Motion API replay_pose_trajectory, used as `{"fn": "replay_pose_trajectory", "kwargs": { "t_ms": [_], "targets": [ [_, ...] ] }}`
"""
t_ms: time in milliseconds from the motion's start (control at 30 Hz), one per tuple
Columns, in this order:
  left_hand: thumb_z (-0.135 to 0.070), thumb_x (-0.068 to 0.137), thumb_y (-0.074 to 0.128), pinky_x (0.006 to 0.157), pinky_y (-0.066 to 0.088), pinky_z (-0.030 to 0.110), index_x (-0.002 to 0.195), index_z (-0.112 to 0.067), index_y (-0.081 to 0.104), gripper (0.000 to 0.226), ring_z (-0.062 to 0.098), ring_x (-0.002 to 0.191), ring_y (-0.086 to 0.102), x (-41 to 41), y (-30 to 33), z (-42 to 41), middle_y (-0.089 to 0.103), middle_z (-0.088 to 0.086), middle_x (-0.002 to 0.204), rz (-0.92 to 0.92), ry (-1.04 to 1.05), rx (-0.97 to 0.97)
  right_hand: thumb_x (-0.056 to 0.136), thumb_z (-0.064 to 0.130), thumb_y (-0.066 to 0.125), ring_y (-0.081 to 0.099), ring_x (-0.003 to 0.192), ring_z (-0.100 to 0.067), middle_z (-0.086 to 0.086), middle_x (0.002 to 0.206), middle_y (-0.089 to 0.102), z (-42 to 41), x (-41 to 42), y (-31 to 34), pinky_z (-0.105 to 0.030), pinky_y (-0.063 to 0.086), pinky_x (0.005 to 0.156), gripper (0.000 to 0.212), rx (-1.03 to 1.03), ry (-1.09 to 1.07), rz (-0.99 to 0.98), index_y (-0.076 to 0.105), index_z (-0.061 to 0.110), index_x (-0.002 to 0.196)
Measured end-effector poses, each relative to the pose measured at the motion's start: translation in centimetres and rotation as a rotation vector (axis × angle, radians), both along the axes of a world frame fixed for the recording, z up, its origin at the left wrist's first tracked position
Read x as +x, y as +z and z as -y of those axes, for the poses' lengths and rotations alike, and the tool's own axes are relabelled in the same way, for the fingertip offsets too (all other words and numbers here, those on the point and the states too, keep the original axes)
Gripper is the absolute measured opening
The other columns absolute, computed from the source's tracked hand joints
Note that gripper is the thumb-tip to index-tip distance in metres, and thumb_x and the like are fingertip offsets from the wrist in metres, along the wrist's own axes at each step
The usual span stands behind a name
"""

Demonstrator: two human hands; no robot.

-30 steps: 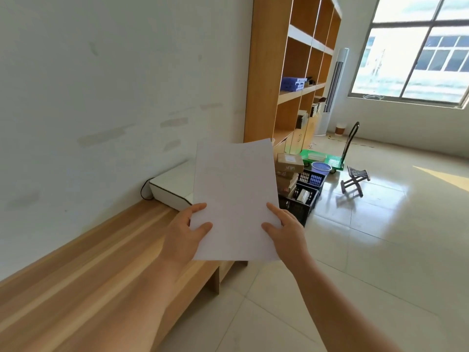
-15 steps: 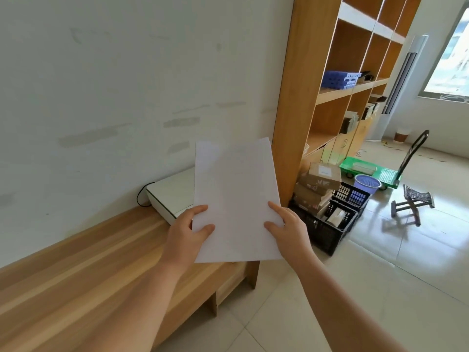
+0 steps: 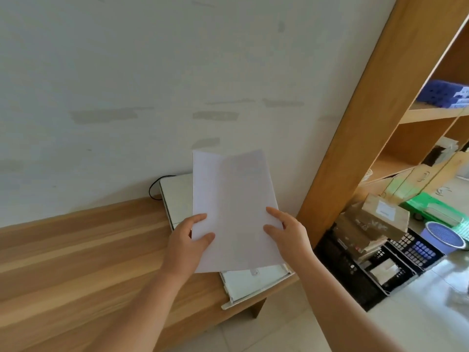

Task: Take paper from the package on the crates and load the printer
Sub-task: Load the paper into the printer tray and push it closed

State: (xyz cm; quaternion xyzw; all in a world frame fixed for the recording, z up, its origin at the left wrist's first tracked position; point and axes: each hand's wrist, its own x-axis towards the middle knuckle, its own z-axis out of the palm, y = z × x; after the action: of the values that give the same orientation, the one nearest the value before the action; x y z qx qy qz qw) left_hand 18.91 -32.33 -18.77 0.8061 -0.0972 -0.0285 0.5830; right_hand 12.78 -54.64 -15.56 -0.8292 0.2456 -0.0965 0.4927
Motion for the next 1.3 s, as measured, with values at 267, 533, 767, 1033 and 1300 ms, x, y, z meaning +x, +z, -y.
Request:
{"fn": "replay_pose_trajectory", "kwargs": {
  "t_ms": [267, 533, 767, 1033, 1300],
  "targets": [
    [-0.021, 0.084, 0.071, 0.098, 0.032, 0.021, 0.125, -0.028, 0.056, 0.044, 0.002, 0.117, 0.043, 0.4, -2.6, 6.0, 0.051, -0.016, 0.124, -0.017, 0.253, 0.023, 0.091, 0.017, 0.062, 0.058, 0.109, -0.025, -0.003, 0.132, 0.055, 7.3, 6.8, -3.6, -0.040, 0.054, 0.091, 0.044, 0.054, 0.295, -0.008, 0.055, 0.032, 0.132],
    [-0.024, 0.082, 0.072, 0.094, 0.046, 0.029, 0.122, -0.031, 0.058, 0.042, 0.012, 0.112, 0.053, -0.9, -5.2, 13.7, 0.056, -0.009, 0.123, -0.165, 0.417, 0.048, 0.090, 0.019, 0.064, 0.059, 0.097, -0.020, -0.003, 0.126, 0.059, 14.7, 9.5, -6.7, -0.032, 0.053, 0.080, 0.042, 0.094, 0.461, -0.107, 0.058, 0.035, 0.128],
    [-0.021, 0.081, 0.073, 0.098, 0.048, 0.037, 0.119, -0.030, 0.060, 0.042, 0.012, 0.113, 0.056, -2.8, -9.0, 15.0, 0.058, -0.008, 0.123, -0.289, 0.417, 0.063, 0.092, 0.015, 0.063, 0.054, 0.082, -0.003, 0.007, 0.109, 0.057, 16.1, 7.8, -10.9, -0.017, 0.046, 0.061, 0.041, 0.211, 0.448, -0.243, 0.057, 0.028, 0.130],
    [-0.017, 0.082, 0.073, 0.089, 0.041, 0.019, 0.117, -0.029, 0.060, 0.039, 0.006, 0.110, 0.052, -4.8, -12.5, 14.7, 0.057, -0.010, 0.120, -0.450, 0.349, 0.026, 0.091, 0.016, 0.063, 0.060, 0.089, -0.012, 0.003, 0.111, 0.061, 16.1, 4.0, -14.5, -0.027, 0.052, 0.070, 0.038, 0.301, 0.341, -0.353, 0.059, 0.032, 0.125],
    [-0.017, 0.080, 0.075, 0.097, 0.034, 0.023, 0.115, -0.031, 0.060, 0.041, 0.009, 0.122, 0.043, -9.0, -16.3, 15.4, 0.054, -0.009, 0.123, -0.583, 0.296, 0.041, 0.087, 0.012, 0.066, 0.065, 0.096, -0.023, 0.005, 0.110, 0.064, 17.2, -1.4, -19.0, -0.043, 0.056, 0.087, 0.039, 0.424, 0.221, -0.456, 0.062, 0.034, 0.119]
  ]
}}
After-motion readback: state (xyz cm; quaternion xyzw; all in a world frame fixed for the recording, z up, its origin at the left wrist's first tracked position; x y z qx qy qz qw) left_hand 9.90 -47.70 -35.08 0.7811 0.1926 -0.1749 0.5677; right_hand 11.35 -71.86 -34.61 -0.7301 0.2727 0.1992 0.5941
